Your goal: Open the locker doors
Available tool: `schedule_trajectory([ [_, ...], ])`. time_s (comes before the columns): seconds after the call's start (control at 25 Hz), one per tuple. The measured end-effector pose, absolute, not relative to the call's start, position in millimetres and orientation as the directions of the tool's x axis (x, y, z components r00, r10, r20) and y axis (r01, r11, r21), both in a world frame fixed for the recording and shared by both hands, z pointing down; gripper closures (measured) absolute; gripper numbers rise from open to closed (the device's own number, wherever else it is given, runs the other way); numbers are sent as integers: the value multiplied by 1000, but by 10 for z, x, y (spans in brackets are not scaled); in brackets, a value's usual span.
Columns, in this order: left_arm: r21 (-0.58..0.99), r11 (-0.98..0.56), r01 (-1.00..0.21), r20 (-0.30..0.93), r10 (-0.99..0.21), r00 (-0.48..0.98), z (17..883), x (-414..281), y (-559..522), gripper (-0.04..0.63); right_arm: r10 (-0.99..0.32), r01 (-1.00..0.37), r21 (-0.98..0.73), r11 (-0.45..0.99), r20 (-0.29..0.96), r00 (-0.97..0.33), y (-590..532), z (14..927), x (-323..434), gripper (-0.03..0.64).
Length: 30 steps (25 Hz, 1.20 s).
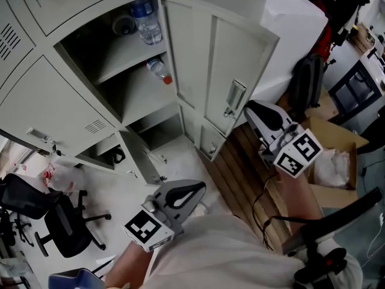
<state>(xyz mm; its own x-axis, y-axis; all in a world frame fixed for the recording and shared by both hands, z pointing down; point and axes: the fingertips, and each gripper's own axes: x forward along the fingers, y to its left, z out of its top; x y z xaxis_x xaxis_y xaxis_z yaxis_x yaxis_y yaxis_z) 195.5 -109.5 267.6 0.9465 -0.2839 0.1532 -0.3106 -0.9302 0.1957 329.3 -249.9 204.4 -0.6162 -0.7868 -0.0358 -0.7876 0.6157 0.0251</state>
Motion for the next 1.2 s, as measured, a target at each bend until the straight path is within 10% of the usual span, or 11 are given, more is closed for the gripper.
schedule_trajectory([
  [1.2, 195, -858, -474, 183, -443, 877, 2648, 862, -295, 584, -819, -819, 11, 574, 5, -574, -1718, 2290, 2685, 565],
])
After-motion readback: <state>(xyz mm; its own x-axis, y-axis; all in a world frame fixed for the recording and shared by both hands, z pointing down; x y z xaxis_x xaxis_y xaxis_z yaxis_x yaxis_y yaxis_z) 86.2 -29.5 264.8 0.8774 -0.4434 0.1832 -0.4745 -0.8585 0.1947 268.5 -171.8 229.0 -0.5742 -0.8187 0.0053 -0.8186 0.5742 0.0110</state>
